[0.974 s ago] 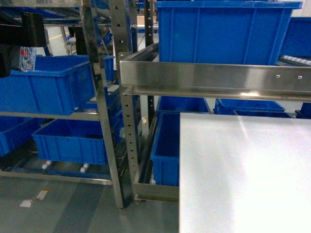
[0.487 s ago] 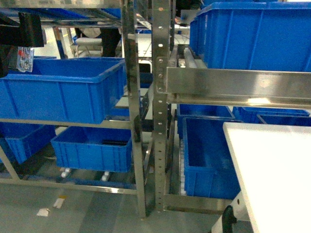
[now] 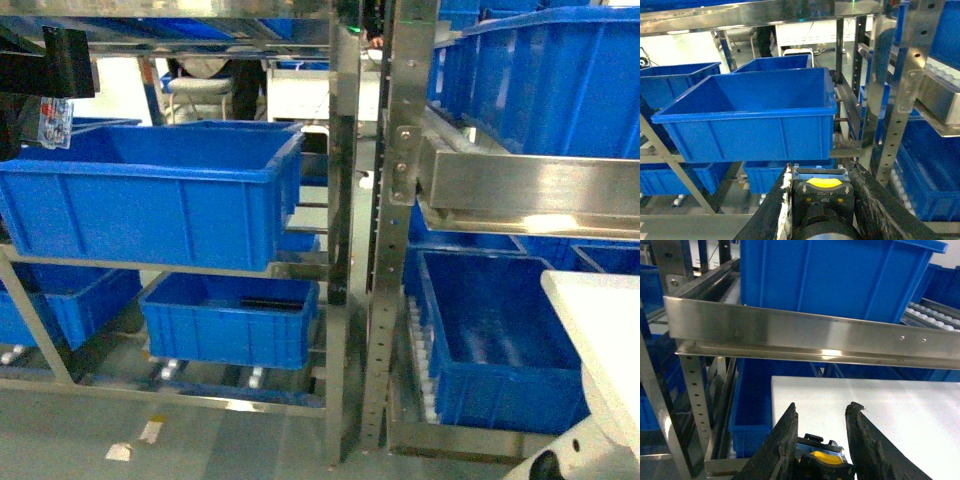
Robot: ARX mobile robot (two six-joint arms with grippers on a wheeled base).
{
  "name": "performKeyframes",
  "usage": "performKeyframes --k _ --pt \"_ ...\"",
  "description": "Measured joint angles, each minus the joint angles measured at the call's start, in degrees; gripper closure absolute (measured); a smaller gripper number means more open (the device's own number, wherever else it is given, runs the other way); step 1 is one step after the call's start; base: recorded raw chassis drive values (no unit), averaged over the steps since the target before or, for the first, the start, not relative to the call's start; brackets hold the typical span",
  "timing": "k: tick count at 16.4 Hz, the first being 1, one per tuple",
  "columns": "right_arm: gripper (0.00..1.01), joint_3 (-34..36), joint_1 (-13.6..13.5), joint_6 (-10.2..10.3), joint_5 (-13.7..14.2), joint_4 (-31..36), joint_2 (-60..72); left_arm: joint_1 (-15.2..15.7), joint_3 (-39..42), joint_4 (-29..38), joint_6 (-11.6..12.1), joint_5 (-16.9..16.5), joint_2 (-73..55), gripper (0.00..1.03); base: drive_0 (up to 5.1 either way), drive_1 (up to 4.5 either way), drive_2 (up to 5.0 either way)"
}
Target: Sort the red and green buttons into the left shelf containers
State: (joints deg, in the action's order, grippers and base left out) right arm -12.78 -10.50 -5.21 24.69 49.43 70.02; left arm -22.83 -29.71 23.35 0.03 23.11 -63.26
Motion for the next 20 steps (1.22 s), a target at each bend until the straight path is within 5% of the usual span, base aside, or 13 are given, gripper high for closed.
performKeyframes --k 20 --pt "0.74 0.0 0.0 0.0 0.0 -0.1 0.0 0.0 0.0 -0.2 0.0 0.0 0.0 0.75 -4.2 4.37 -0.1"
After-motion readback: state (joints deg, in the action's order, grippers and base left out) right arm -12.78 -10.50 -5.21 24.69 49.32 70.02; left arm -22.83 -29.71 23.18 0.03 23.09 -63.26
